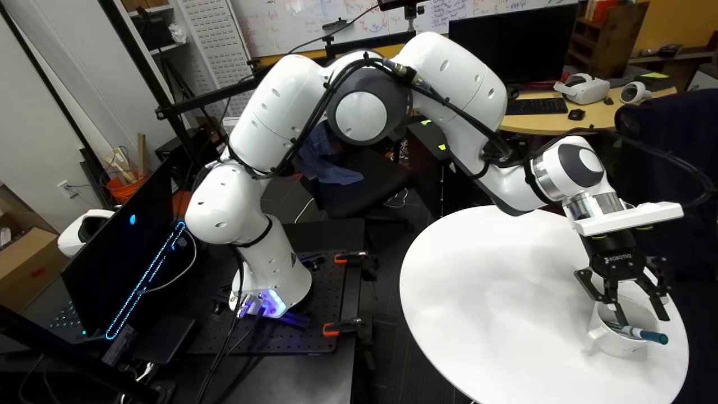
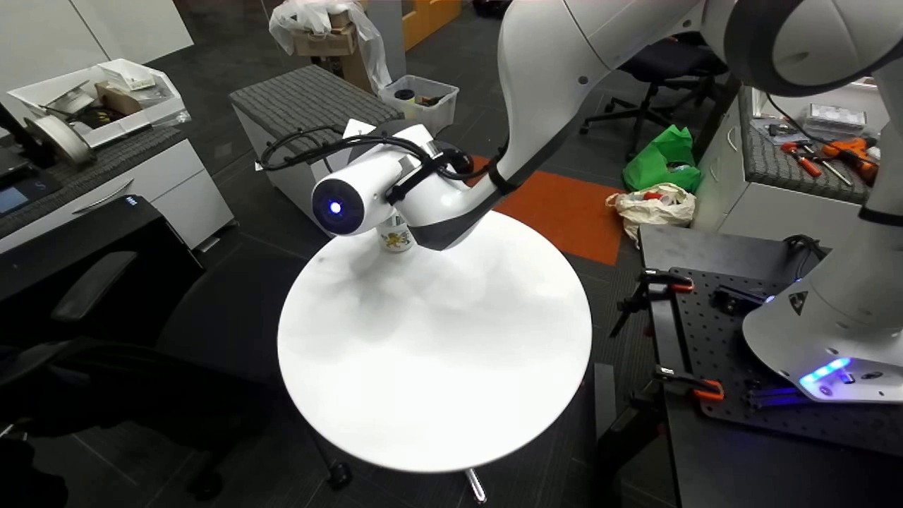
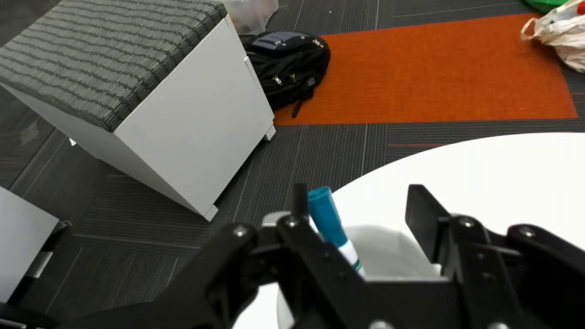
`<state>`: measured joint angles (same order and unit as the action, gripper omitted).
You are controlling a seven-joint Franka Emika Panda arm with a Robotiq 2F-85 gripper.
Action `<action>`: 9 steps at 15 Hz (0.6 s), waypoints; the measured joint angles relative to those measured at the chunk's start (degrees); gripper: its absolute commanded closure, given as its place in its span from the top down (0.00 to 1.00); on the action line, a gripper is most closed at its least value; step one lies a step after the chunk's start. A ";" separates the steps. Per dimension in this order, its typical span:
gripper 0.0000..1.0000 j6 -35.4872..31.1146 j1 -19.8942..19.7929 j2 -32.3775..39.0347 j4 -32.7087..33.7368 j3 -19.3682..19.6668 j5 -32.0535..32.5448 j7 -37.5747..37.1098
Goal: Put the marker in the white cup
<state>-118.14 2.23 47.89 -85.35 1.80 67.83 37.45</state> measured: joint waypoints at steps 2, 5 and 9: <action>1.00 0.25 0.00 0.00 0.06 0.00 0.00 0.00; 1.00 0.81 0.00 -0.12 0.17 0.00 0.01 -0.01; 1.00 2.46 -0.01 -1.79 0.06 0.15 0.10 -1.14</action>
<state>-115.68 2.22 46.10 -85.29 1.95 67.93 36.30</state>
